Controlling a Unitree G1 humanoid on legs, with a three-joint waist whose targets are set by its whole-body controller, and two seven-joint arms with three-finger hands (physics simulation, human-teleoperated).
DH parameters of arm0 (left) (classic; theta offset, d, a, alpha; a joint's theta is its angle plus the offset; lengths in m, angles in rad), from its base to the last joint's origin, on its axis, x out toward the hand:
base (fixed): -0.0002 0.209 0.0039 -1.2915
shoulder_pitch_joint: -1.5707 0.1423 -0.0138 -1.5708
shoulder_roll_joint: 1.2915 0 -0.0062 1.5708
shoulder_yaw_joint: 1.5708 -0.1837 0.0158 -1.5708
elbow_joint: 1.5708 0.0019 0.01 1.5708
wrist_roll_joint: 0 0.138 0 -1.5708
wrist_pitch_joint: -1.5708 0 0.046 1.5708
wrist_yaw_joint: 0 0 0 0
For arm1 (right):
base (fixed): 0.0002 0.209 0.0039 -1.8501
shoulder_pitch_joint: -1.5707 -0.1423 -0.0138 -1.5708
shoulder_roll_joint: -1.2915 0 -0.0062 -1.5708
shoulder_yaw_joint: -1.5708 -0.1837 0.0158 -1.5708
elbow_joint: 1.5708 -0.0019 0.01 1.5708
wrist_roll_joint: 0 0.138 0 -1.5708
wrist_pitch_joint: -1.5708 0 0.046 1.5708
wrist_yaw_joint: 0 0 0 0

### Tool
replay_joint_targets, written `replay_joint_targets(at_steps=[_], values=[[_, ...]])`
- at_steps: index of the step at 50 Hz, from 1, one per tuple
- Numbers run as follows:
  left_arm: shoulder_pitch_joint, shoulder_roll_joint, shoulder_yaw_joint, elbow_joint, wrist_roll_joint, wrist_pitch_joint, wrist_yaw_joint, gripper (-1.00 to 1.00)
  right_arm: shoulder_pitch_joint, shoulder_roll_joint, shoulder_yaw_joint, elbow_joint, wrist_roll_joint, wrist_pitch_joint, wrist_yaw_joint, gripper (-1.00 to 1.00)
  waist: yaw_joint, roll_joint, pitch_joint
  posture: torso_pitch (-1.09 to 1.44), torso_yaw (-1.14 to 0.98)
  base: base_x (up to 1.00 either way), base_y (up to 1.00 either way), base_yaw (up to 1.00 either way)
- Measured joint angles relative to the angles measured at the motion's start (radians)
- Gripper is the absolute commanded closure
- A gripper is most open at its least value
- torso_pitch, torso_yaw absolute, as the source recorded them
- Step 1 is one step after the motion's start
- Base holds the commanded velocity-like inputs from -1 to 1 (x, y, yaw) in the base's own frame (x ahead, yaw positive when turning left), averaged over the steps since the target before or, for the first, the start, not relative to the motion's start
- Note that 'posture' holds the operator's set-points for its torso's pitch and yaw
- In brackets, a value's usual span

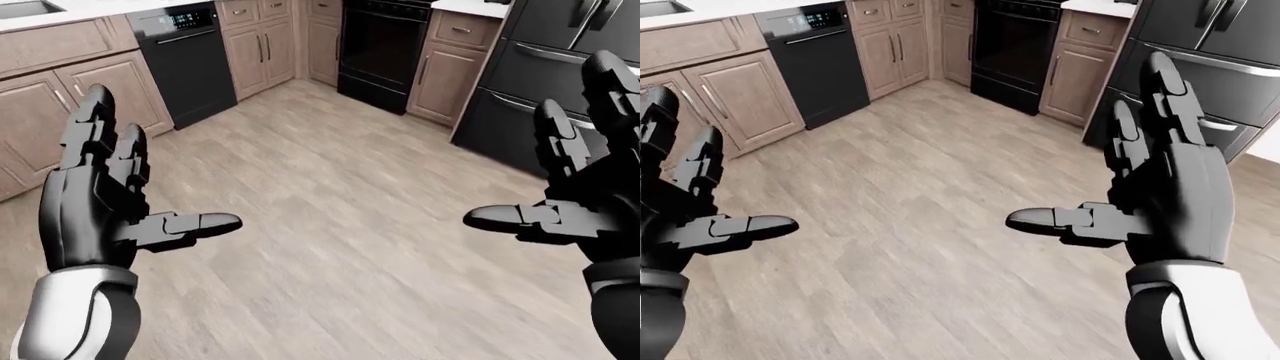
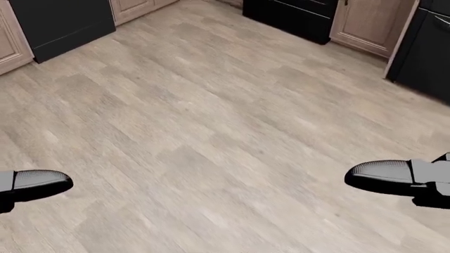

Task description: Navigate to the stove.

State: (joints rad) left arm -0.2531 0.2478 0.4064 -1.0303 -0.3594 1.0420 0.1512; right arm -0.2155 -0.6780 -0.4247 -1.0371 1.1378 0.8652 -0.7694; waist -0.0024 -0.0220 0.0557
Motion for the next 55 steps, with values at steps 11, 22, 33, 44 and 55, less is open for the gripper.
replay_joint_targets(at_steps=[11,22,33,44,55], values=[[0.0,0.002,0.009,0.013,0.01,0.01,0.011,-1.0,-0.001,-0.004,0.013,-0.001,0.023,0.009,0.002,-1.0,0.018,0.04,-0.014,0.0,0.0,0.16,0.0,0.0],[0.005,-0.012,-0.016,0.013,0.012,0.009,-0.015,-1.0,0.009,-0.001,0.009,0.014,0.013,0.004,-0.015,-1.0,0.0,-0.036,0.0,0.0,0.0,0.16,0.0,0.0],[0.006,-0.006,0.015,0.014,0.024,0.001,-0.011,-1.0,0.007,-0.004,0.028,0.001,0.008,0.0,-0.001,-1.0,0.014,0.055,-0.001,0.0,0.0,0.16,0.0,0.0],[0.0,-0.009,0.003,0.002,0.03,-0.008,-0.011,-1.0,0.0,-0.016,0.013,-0.004,0.007,-0.011,-0.004,-1.0,0.017,-0.043,-0.01,0.0,0.0,0.17,0.0,0.0],[-0.007,-0.008,-0.007,-0.004,0.027,-0.001,-0.018,-1.0,-0.006,-0.019,0.003,-0.003,0.011,-0.007,-0.014,-1.0,-0.008,0.045,0.001,0.0,0.0,0.17,0.0,0.0]])
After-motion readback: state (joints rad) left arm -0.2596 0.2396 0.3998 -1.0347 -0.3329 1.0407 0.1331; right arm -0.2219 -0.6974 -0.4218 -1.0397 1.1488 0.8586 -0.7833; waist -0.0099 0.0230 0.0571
